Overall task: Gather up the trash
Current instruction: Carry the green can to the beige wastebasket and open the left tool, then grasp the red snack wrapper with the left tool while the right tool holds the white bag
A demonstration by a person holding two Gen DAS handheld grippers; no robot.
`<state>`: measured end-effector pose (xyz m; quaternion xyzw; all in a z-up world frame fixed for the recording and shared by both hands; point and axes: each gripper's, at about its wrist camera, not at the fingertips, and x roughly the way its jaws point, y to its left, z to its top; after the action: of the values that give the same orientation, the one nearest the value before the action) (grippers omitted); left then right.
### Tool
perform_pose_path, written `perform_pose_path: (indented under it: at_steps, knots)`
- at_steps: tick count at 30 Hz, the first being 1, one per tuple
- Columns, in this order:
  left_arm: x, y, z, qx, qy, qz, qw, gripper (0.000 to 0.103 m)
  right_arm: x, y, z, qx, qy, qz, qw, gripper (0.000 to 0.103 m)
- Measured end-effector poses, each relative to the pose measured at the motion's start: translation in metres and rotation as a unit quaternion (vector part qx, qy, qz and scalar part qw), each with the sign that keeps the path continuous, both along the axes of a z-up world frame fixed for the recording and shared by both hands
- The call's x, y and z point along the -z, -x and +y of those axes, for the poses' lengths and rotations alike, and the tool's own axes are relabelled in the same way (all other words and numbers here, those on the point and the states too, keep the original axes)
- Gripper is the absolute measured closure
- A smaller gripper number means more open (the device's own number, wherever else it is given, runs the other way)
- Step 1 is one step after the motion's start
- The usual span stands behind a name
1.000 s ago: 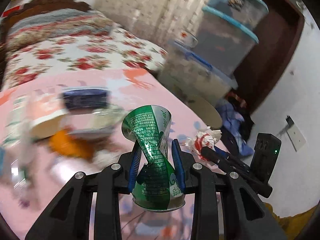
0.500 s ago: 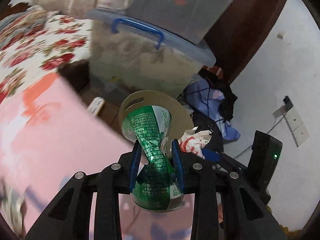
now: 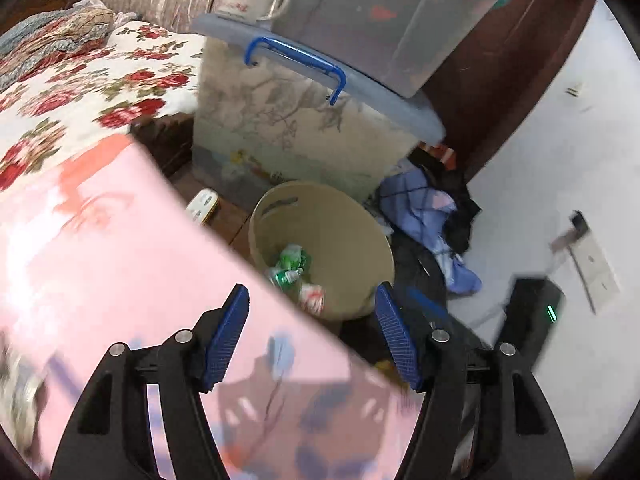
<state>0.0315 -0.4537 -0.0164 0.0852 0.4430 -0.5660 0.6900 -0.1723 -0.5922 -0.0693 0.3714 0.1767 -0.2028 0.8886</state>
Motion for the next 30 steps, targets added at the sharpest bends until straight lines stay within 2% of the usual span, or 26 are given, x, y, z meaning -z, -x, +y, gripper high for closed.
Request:
perform_pose_path:
  at_steps: [2, 3, 5, 6, 7, 11, 15, 19, 22, 27, 28, 29, 30]
  knots:
    - [-0.009, 0.001, 0.043, -0.005, 0.009, -0.001, 0.9999, 0.041, -0.002, -0.004, 0.015, -0.021, -0.007, -0.010, 1.000, 0.043]
    - [-0.016, -0.001, 0.081, -0.018, 0.014, -0.010, 0.9997, 0.041, -0.003, -0.007, 0.024, -0.033, -0.010, -0.014, 0.999, 0.045]
    - [-0.022, -0.004, 0.128, -0.047, 0.018, -0.023, 0.9985, 0.041, -0.003, -0.019, 0.044, -0.061, -0.019, -0.019, 0.998, 0.047]
    - [-0.026, -0.009, 0.168, -0.076, 0.018, -0.030, 0.9965, 0.041, -0.003, -0.025, 0.054, -0.077, -0.025, -0.020, 0.997, 0.047]
    - [-0.027, -0.013, 0.190, -0.095, 0.017, -0.032, 0.9948, 0.042, -0.003, -0.034, 0.067, -0.096, -0.031, -0.022, 0.995, 0.047]
    - [-0.028, -0.029, 0.299, -0.203, 0.020, -0.029, 0.9786, 0.042, 0.000, -0.067, 0.110, -0.154, -0.044, -0.017, 0.987, 0.047]
    - [-0.018, -0.031, 0.367, -0.263, 0.026, -0.010, 0.9643, 0.042, 0.005, -0.103, 0.159, -0.216, -0.059, -0.003, 0.975, 0.047]
    - [0.001, -0.023, 0.394, -0.275, 0.020, 0.010, 0.9611, 0.042, 0.008, -0.134, 0.210, -0.272, -0.068, 0.015, 0.960, 0.043]
    - [0.014, -0.018, 0.403, -0.270, 0.024, 0.034, 0.9620, 0.042, 0.008, -0.158, 0.247, -0.309, -0.062, 0.037, 0.948, 0.022]
    - [0.036, -0.016, 0.399, -0.257, 0.021, 0.063, 0.9641, 0.041, 0.014, -0.200, 0.295, -0.344, -0.036, 0.072, 0.936, 0.015]
    - [0.038, -0.016, 0.397, -0.256, 0.020, 0.067, 0.9640, 0.041, 0.016, -0.208, 0.301, -0.344, -0.029, 0.083, 0.935, 0.015]
    - [0.040, -0.017, 0.397, -0.256, 0.019, 0.071, 0.9638, 0.041, 0.014, -0.211, 0.308, -0.340, 0.001, 0.088, 0.936, 0.031]
    - [0.039, -0.018, 0.396, -0.258, 0.018, 0.069, 0.9636, 0.041, 0.013, -0.211, 0.311, -0.347, 0.010, 0.092, 0.933, 0.046]
